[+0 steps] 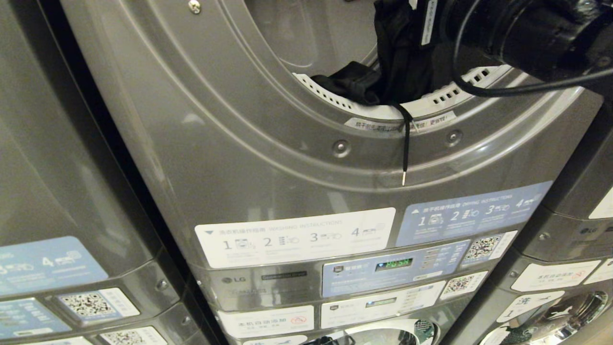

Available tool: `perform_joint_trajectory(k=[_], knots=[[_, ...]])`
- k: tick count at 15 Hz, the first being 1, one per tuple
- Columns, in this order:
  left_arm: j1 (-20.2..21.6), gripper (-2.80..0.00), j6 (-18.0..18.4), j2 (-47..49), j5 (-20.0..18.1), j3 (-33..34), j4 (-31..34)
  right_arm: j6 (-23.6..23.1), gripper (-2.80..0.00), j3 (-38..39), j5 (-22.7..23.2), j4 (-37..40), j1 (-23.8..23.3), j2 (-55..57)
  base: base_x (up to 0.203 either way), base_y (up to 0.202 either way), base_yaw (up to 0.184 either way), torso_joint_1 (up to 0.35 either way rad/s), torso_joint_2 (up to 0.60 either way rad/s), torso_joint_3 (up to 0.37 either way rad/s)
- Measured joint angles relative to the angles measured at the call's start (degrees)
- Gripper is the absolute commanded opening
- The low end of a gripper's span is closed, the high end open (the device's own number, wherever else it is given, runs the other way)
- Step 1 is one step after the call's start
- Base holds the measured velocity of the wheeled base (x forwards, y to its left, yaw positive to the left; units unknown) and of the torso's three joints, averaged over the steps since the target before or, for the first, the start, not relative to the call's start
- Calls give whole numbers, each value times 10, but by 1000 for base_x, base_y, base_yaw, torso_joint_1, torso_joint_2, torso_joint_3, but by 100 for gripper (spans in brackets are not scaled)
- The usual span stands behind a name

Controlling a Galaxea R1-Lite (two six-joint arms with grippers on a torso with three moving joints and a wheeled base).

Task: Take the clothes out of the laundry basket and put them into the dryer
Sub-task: Put the clothes in the dryer

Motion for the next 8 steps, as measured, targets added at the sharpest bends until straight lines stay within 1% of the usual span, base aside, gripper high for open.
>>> perform_joint_trajectory(k=[2, 3, 5, 8], knots=[[0, -280, -1, 0, 0, 0, 0, -13, -280, -91, 6, -27, -28, 75, 0, 0, 0, 0, 0, 0], [0, -280, -2, 0, 0, 0, 0, -17, -280, -115, 14, -37, -46, 106, 0, 0, 0, 0, 0, 0], [0, -280, -2, 0, 0, 0, 0, -21, -280, -135, 41, -66, -79, 153, 0, 0, 0, 0, 0, 0], [0, -280, -2, 0, 0, 0, 0, -20, -280, -143, 48, -103, -94, 182, 0, 0, 0, 0, 0, 0]])
